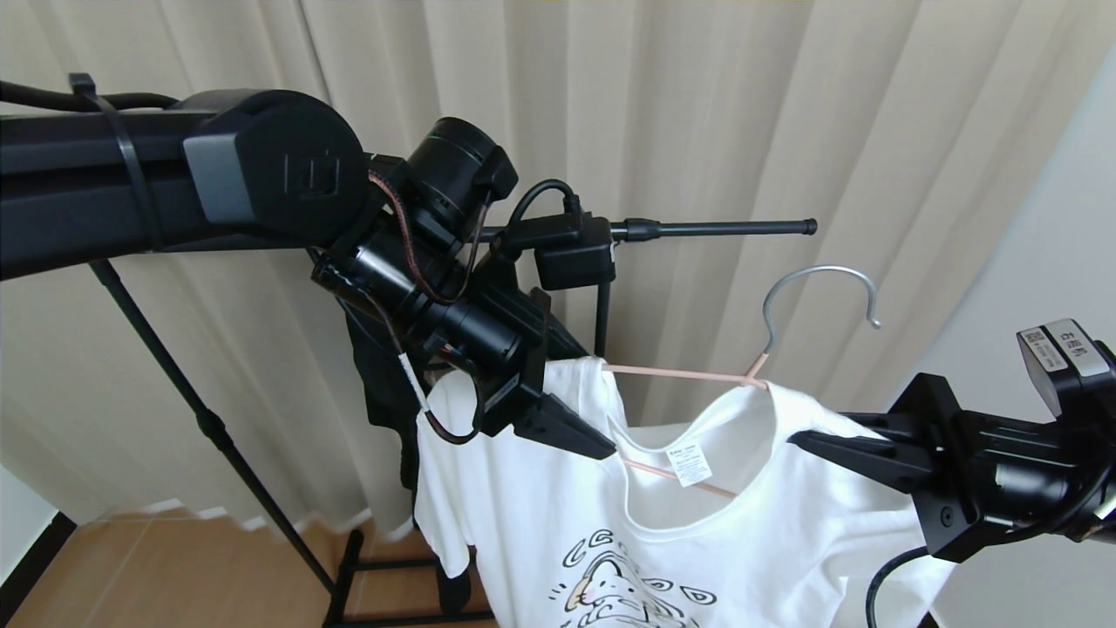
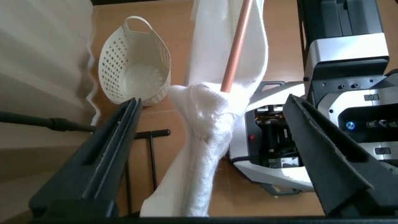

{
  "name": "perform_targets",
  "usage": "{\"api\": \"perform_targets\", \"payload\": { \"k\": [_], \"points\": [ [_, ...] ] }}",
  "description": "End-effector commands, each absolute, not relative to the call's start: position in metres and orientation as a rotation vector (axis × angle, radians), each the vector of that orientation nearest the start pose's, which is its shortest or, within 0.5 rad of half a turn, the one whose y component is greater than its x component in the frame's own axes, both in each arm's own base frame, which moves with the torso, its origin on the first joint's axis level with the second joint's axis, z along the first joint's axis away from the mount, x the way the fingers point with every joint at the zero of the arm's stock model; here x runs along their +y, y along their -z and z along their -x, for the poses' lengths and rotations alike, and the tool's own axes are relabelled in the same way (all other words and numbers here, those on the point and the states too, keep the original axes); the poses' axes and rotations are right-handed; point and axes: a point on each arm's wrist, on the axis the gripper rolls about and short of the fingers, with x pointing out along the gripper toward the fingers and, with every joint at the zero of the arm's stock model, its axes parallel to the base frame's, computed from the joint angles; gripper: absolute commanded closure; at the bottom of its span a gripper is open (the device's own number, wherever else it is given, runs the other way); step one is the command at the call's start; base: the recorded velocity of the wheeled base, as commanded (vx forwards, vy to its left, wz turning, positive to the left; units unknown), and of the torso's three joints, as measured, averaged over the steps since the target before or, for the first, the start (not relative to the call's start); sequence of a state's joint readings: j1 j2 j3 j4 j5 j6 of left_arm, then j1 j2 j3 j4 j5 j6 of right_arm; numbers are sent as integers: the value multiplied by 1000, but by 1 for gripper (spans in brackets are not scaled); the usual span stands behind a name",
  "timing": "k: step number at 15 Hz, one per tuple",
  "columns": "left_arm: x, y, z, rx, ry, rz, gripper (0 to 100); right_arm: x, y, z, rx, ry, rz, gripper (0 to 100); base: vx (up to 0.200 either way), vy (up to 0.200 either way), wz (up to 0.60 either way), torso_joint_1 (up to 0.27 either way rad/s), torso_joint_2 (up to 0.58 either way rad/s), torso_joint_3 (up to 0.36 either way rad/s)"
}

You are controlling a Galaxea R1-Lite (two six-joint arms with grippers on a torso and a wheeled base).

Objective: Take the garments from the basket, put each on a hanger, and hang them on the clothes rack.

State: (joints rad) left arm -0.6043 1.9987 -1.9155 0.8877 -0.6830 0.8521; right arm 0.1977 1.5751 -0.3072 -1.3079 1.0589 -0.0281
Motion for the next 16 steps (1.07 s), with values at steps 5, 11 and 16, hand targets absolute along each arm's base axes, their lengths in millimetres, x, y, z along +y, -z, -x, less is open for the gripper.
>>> {"api": "perform_targets", "payload": {
  "k": [5,11,16],
  "points": [
    [-216,-254,-288,464,1534,-627,100,62,-158,-209,-52,-1257,40,100,0,0,0,0,0,0],
    [-215,-254,-287,464,1534,-627,100,62,-162,-207,-68,-1257,49,100,0,0,0,0,0,0],
    [-212,-262,-282,441,1528,-630,100,61,-162,-205,-72,-1257,52,0,0,0,0,0,0,0]
  ]
}}
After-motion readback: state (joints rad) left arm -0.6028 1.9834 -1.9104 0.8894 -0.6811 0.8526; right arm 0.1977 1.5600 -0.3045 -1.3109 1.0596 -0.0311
